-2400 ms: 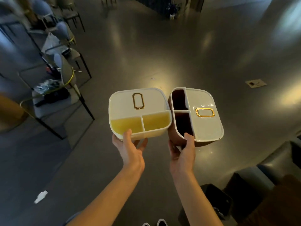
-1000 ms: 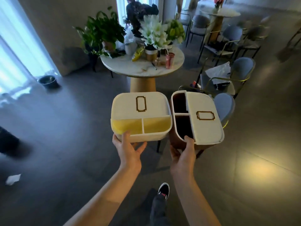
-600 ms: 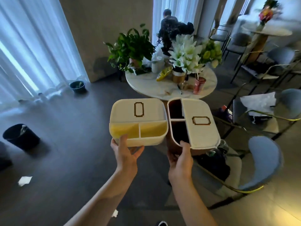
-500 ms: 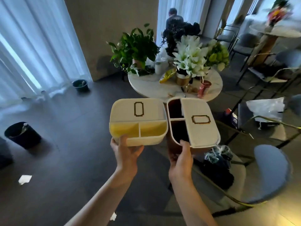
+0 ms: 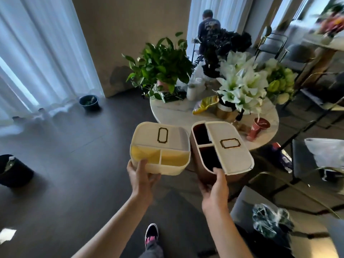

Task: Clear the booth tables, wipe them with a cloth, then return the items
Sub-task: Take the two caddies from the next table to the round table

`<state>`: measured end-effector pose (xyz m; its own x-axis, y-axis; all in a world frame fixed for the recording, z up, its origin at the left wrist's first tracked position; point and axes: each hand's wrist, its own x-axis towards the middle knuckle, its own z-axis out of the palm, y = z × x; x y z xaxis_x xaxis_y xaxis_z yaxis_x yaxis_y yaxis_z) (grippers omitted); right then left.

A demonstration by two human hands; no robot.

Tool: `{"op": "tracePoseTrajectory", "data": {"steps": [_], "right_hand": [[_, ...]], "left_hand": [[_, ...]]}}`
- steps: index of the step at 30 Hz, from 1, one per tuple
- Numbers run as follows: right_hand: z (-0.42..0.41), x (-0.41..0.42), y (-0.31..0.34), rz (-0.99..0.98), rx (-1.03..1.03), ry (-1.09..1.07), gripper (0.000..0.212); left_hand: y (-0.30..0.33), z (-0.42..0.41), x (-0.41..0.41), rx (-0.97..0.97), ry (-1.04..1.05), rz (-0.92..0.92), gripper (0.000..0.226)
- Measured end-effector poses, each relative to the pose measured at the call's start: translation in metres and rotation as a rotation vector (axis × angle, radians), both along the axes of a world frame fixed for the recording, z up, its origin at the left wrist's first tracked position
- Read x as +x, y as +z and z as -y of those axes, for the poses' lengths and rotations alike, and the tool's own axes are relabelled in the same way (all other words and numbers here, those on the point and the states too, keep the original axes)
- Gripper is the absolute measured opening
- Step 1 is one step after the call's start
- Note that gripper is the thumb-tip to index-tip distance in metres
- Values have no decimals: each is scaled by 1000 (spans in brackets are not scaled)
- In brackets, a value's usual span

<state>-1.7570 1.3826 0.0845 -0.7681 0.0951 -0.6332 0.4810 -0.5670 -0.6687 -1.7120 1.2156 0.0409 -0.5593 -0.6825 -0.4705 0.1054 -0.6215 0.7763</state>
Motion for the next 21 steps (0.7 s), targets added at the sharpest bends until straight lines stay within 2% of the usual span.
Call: {"op": "tracePoseTrajectory", "data": {"steps": [2,5,9,14,18,21], "right_hand": [[24,-31,2,19,-1,-26,48],[57,-74,11,49,10,-46,34],[82,-119,13,88,37,-80,34],[102,-158,12,100,20,-76,5],[116,-195,4,105,44,-64,6],[124,-224,-5,121,45,-43,12]], "left_hand": [[-7,30,-32,-10,-36,25,43],[-17,78,-79,1,-81,78,38],[-30,126,-135,-8,-166,108,20],[-50,154,-191,26,-242,117,17],[-59,160,-242,85,-295,141,26],[-70,161,-277,107,-345,133,24]]}}
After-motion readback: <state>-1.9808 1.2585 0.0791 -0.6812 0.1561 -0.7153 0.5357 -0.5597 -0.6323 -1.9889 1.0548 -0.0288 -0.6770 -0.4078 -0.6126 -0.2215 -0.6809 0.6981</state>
